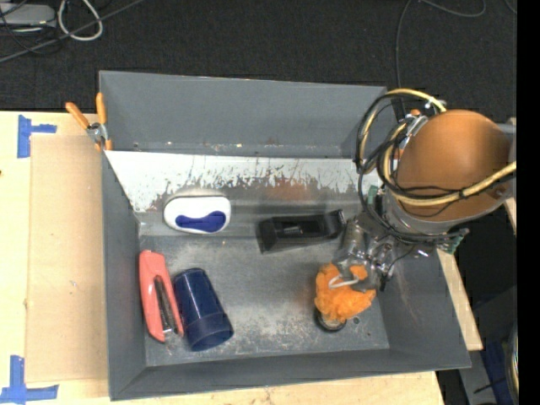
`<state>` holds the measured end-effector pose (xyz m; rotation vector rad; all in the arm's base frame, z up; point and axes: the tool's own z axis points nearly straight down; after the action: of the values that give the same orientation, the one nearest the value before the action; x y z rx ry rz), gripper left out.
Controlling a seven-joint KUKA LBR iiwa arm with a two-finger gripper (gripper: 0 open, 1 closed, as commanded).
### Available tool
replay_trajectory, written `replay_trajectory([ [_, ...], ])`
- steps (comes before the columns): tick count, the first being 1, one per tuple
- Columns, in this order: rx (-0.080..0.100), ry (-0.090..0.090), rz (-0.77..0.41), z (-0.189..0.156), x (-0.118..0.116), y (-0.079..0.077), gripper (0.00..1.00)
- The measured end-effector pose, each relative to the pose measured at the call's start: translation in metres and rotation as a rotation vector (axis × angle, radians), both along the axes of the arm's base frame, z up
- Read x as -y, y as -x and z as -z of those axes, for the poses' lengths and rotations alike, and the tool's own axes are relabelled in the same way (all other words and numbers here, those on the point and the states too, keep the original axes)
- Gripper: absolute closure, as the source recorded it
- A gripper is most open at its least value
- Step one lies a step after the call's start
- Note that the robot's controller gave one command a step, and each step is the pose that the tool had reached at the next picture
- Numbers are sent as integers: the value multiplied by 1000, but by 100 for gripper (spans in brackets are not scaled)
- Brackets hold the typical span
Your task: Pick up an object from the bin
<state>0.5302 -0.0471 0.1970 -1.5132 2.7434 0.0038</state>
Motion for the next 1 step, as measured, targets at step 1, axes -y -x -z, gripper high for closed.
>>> replay_trajectory([
  [1, 3, -1, 102, 16, -7, -11, 100],
])
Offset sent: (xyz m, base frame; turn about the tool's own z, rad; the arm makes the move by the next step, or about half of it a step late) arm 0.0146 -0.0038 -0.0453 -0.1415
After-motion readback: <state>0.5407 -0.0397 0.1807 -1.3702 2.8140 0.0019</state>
